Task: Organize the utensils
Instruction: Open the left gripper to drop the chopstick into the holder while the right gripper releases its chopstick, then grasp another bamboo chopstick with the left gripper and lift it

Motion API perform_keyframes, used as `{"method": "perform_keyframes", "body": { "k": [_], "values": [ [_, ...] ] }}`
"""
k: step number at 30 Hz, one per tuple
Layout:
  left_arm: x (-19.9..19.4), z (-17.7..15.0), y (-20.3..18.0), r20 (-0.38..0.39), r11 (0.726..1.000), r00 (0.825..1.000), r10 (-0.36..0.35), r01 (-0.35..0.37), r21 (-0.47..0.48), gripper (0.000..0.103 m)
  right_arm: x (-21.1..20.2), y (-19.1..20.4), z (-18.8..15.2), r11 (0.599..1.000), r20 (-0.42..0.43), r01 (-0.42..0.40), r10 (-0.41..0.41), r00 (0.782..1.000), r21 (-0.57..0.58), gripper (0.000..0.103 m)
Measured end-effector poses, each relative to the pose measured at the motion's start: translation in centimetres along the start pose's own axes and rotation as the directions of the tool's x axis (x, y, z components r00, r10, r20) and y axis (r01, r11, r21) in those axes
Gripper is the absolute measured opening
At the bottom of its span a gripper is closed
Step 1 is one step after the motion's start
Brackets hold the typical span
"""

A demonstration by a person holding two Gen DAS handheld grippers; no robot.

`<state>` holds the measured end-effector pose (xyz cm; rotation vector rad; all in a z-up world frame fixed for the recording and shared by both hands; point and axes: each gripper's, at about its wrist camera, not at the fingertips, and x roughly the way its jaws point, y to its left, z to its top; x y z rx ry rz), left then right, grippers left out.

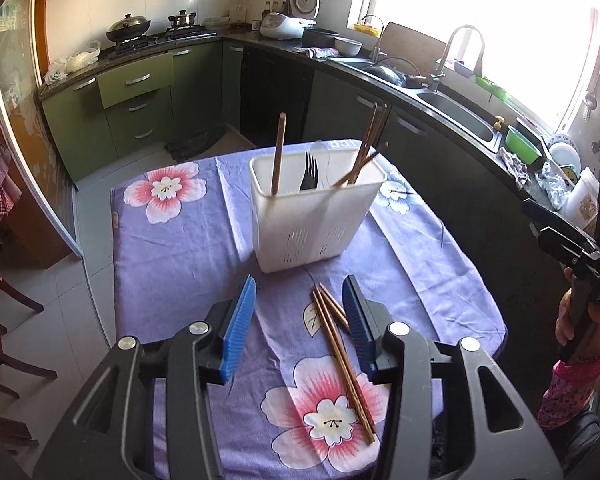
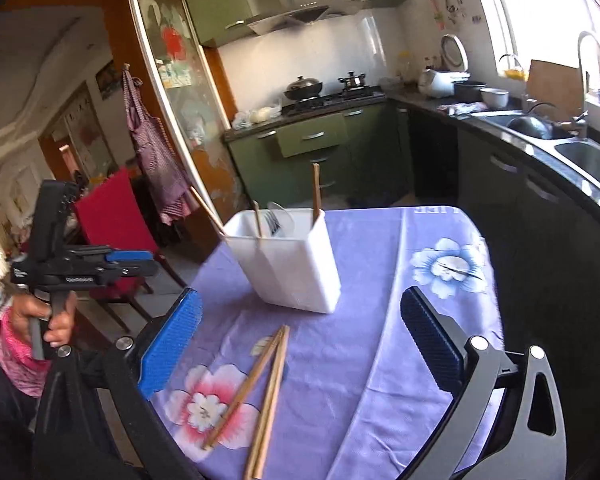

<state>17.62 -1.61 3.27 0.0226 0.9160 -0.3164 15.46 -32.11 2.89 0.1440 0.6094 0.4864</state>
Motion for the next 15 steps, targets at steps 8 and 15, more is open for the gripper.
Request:
{"method": "perform_keyframes", "body": {
  "k": [8,15],
  "values": [
    [6.3,-4.4,-1.1,-0.134,0.996,0.991,-0.025,0.014,-0.085,0.043,1.5,0.9,-5.7,0.999,-0.119,0.047,-0.046,0.992,0.004,0.098],
    [14.4,-5.3,-2.8,-0.278,0.994,0.960,-0.011,-0.021,-0.110,0.033,2.5,1.8,-8.4,0.995,-0.094,0.099,-0.099,0.991,0.001,0.098]
  ]
}}
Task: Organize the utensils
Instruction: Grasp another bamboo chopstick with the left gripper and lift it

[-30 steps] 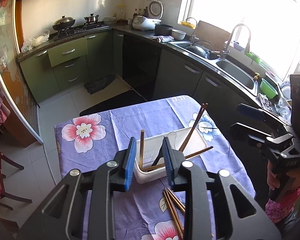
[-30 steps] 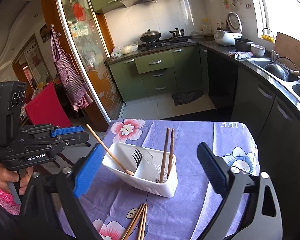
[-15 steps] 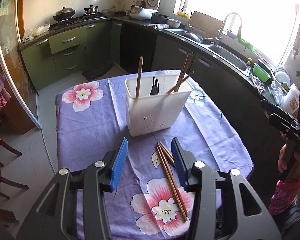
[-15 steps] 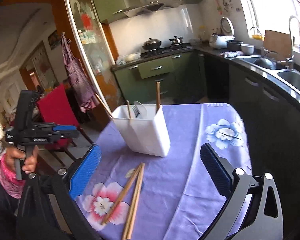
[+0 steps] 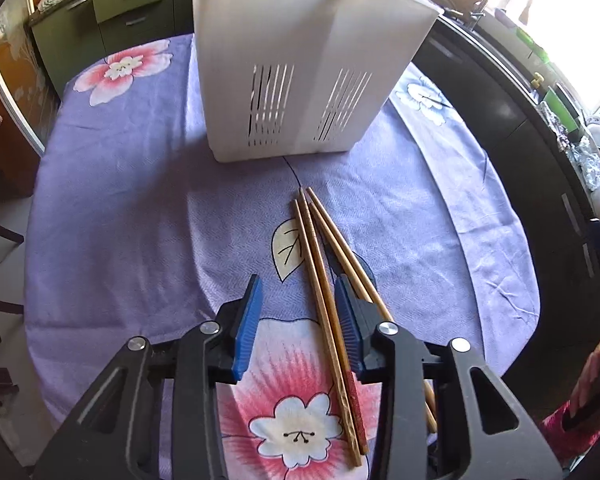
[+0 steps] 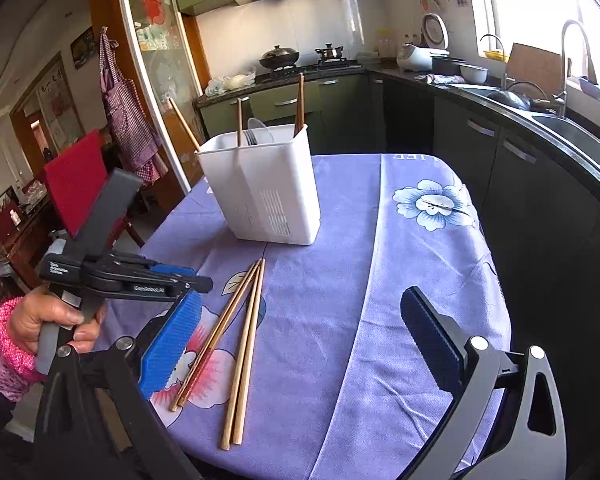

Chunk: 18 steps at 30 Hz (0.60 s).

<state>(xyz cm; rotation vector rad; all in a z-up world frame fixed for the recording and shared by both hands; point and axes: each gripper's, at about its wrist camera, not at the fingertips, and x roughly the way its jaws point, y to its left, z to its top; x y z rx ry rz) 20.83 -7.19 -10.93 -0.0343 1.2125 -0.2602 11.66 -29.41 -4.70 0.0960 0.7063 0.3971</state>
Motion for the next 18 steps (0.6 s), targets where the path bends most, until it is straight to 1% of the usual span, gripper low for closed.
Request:
{"method": "perform_keyframes", "body": {
  "k": [2,4,7,10,12,15,18],
  "values": [
    [1.3,0.4,0.0,-0.020,1.000,1.000,0.024,-0.024,-0.012,0.030,-0.1,-0.4,0.0,1.000,0.018,0.002,-0.002,1.000,0.022,0.098],
    [2.1,0.7,0.1,-0.030,0.999,0.999,0.025,-0.026,-0.032,0.028,-0.1,-1.0,-0.3,0.999,0.029,-0.016,0.015,0.999,0.052,0.098],
    [2.8,1.1,0.2,-0.036,0.999,0.999,0.027,-0.028,-0.042,0.028,0.4,-1.7,-0.5,0.996,0.017,-0.037,0.036,0.999,0.080,0.098],
    [3.1,1.3,-0.3,-0.046,0.999,0.998,0.037,-0.038,-0.029,0.028,0.9,-2.1,-0.9,0.995,0.003,-0.040,0.040,0.999,0.091,0.098],
    [3.5,1.5,-0.5,-0.058,0.998,0.997,0.053,-0.054,-0.022,0.027,1.2,-2.2,-0.9,0.995,0.001,-0.033,0.033,0.999,0.095,0.098],
    [4.1,1.6,-0.7,-0.074,0.997,0.994,0.077,-0.078,-0.014,0.026,1.4,-2.4,-1.1,0.994,-0.003,-0.044,0.044,0.999,0.104,0.098],
    [4.2,1.7,-1.0,-0.077,0.996,0.993,0.089,-0.090,-0.009,0.026,1.5,-2.6,-1.4,0.993,-0.005,-0.040,0.041,0.999,0.108,0.098]
  ]
}}
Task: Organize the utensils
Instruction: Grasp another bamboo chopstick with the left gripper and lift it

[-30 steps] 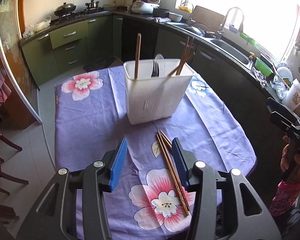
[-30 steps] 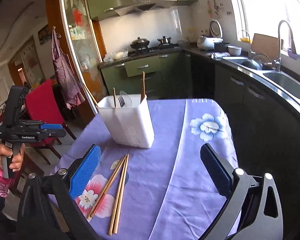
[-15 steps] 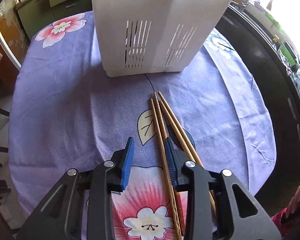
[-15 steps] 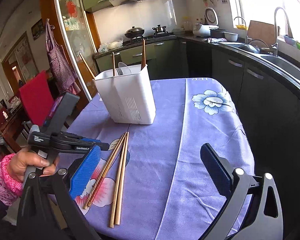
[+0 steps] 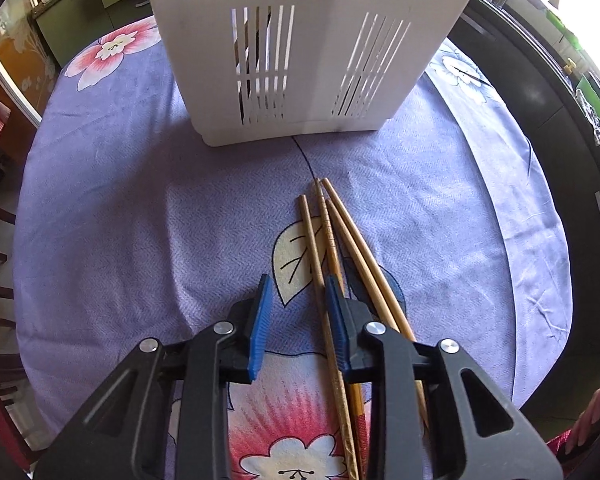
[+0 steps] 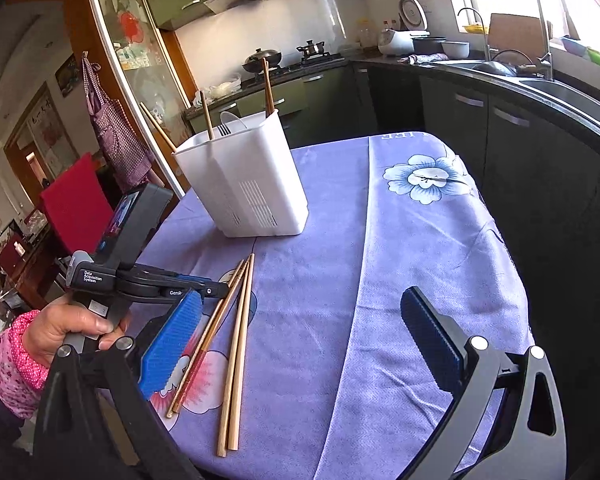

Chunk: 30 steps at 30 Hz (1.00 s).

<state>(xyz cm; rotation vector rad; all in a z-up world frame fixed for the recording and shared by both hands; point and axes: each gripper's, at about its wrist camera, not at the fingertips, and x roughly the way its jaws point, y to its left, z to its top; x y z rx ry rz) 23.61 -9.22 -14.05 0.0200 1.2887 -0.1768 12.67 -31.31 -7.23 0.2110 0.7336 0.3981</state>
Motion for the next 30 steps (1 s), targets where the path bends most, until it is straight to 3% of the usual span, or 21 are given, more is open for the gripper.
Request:
{"method": "perform_keyframes", "body": {
  "k": [4,6,11,15,20,21,25,30],
  "values": [
    [0.3,0.0,-1.2,0.007,0.998,0.999,0.053,-0.053,0.034,0.025,0.5,0.3,-0.3,1.000,-0.007,0.013,-0.013,1.000,-0.018,0.098],
    [0.3,0.0,-1.3,0.010,0.998,0.999,0.045,-0.045,0.041,0.006,1.0,0.9,-0.4,0.999,-0.017,0.013,-0.014,1.000,-0.043,0.098],
    [-0.5,0.0,0.4,0.026,1.000,1.000,0.002,-0.002,0.000,0.005,2.6,2.3,-0.4,0.994,-0.051,0.013,-0.019,0.999,-0.108,0.098],
    [-3.9,-0.7,1.6,0.136,1.000,0.991,-0.003,0.002,0.001,0.005,5.1,3.4,0.7,0.989,-0.115,-0.020,0.003,0.993,-0.145,0.098],
    [-9.5,-2.8,3.4,0.293,1.000,0.956,-0.018,0.018,0.001,0.005,9.7,3.7,2.6,0.993,-0.244,-0.067,0.041,0.969,-0.099,0.098],
    [-10.5,-3.3,3.7,0.323,1.000,0.946,-0.018,0.019,0.000,0.005,10.5,3.8,2.8,0.993,-0.264,-0.070,0.042,0.963,-0.098,0.096],
    [-13.1,-5.2,4.6,0.403,1.000,0.915,-0.008,0.012,-0.006,0.005,13.5,4.4,3.0,0.994,-0.343,-0.056,0.019,0.939,-0.099,0.068],
    [-14.5,-6.8,5.4,0.441,1.000,0.898,0.006,-0.001,-0.012,0.006,16.1,5.0,2.1,0.991,-0.427,-0.064,0.009,0.904,-0.115,0.054]
  ]
}}
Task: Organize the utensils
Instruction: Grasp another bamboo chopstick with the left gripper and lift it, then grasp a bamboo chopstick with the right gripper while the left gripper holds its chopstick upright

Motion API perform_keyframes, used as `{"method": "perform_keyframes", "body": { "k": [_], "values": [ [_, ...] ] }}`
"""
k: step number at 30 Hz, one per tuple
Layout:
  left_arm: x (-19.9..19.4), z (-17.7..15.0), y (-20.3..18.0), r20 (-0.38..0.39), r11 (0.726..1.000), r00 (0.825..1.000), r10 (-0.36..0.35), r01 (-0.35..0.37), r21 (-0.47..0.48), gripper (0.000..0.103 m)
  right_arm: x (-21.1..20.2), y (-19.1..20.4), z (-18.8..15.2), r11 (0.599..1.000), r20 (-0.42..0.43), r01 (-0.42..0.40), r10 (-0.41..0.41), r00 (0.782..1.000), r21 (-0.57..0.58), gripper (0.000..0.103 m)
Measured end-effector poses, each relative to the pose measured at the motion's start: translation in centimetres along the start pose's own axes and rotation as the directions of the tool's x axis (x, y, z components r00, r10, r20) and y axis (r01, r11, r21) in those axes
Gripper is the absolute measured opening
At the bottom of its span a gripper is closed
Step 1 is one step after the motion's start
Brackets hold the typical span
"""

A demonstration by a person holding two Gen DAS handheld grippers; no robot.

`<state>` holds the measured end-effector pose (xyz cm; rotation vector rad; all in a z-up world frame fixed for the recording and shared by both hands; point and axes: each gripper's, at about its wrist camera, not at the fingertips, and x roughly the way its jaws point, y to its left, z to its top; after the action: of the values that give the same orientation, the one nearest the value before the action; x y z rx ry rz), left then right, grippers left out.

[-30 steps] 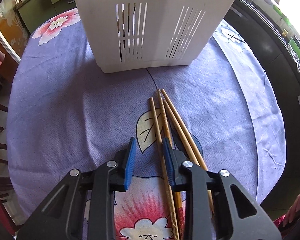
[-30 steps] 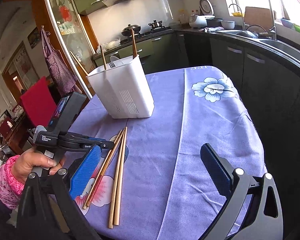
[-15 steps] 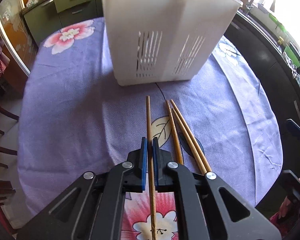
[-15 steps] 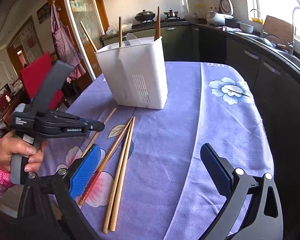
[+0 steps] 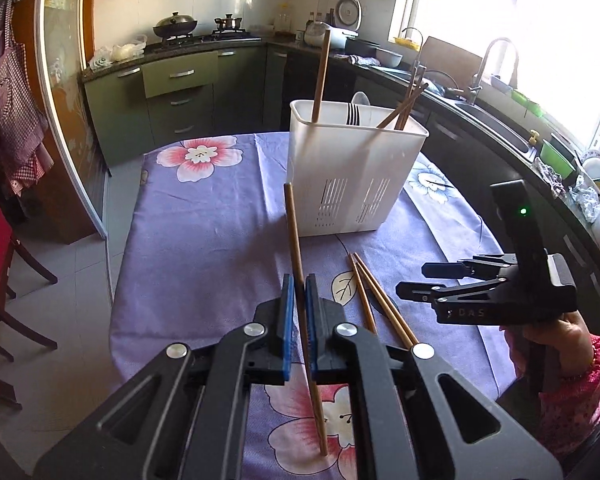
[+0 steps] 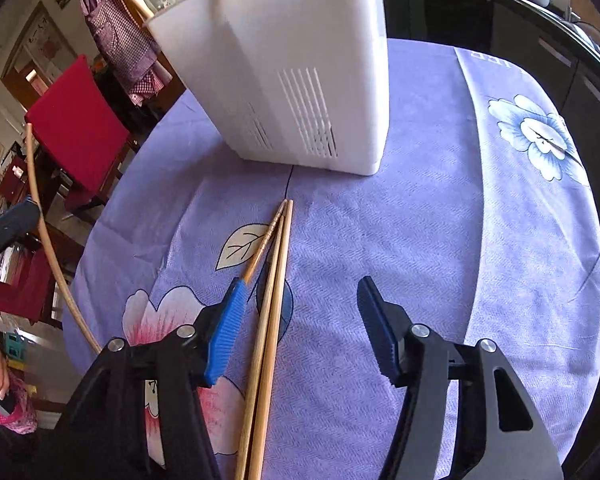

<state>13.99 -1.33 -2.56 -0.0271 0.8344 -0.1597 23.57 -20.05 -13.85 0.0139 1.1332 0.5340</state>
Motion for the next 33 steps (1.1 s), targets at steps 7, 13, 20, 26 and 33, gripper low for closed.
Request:
{"method": "perform_keyframes", "body": {
  "k": [7,13,20,26,33],
  "values": [
    [-0.5,-0.4,0.7,0.007,1.000,1.000,-0.010,0.010,-0.006,0.006,1.8,0.9,0.4,0.998,-0.043,0.047,-0.048,0.998,-0.037,0.046],
    [-0.2,-0.7,0.7,-0.013,0.999,0.999,-0.032,0.032,-0.007,0.006,2.4,1.4,0.2,0.992,-0.069,0.106,-0.111,0.991,-0.071,0.046],
    [0.3,-0.6,0.5,-0.022,1.000,0.999,-0.031,0.031,-0.001,0.006,2.9,2.4,0.1,0.980,-0.064,0.168,-0.176,0.982,-0.107,0.046],
    [3.7,-0.2,1.9,-0.143,0.998,0.990,-0.020,0.011,-0.063,0.006,3.7,3.7,0.3,0.975,-0.087,0.173,-0.187,0.979,-0.141,0.033],
    [7.5,-0.8,3.3,-0.247,0.995,0.969,0.001,-0.026,-0.095,0.007,4.5,5.1,0.9,0.966,-0.088,0.190,-0.207,0.974,-0.175,0.024]
  ]
}}
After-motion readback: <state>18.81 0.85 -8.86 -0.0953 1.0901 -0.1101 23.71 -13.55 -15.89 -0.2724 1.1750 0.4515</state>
